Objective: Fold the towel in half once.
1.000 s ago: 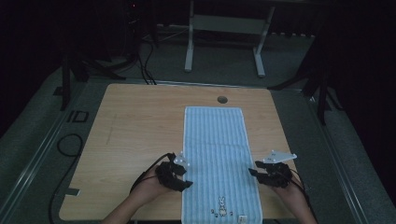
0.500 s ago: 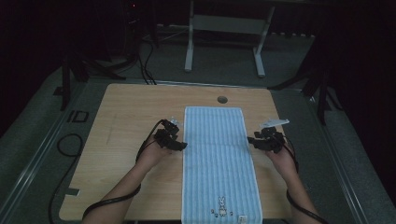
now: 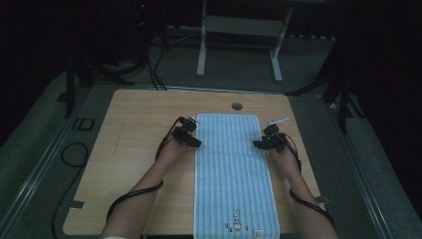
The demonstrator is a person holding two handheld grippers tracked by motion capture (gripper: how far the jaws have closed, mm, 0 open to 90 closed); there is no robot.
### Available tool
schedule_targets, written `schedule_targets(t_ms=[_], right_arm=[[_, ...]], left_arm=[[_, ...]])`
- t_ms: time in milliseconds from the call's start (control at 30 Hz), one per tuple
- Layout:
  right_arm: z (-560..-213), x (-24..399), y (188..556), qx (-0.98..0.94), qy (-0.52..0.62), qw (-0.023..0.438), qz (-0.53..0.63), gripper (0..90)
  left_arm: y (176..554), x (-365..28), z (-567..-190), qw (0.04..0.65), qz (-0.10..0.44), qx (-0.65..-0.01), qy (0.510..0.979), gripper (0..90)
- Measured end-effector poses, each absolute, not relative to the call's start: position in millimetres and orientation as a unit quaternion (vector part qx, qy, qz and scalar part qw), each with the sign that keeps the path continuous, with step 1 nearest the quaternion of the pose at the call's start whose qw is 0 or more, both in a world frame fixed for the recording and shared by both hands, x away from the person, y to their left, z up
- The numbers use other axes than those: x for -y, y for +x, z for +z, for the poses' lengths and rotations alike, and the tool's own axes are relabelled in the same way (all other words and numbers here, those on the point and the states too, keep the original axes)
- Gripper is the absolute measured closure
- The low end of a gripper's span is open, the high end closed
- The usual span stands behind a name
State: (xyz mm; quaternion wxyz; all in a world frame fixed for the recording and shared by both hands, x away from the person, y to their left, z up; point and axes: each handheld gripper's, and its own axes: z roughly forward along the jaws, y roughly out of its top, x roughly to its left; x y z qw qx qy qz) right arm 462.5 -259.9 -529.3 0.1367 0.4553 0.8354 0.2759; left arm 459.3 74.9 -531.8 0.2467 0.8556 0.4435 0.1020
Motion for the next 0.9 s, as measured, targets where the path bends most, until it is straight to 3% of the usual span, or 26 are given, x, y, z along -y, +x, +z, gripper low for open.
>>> schedule_targets(t_ms=[133,233,367,467,900], right_arm=[[-537,258,464,-0.835,0.461,0.135,0.269,51.6],[-537,256,463,-0.839,0.454,0.138,0.266,61.6],[-535,251,461,-0.848,0.441,0.131,0.263,82.0],[-534,247,461,-0.854,0.434,0.141,0.25,85.1],[-489,262,447,-0.849,0.416,0.151,0.288,85.1]], left_arm=[[459,-72,-535,0.248,0.099,-0.442,0.856,44.7],[457,-70,-536,0.248,0.11,-0.44,0.856,48.4],[454,-64,-535,0.258,0.107,-0.428,0.86,66.8],[455,-60,-535,0.262,0.096,-0.43,0.859,85.7],[441,-74,-489,0.323,0.087,-0.404,0.851,88.1]])
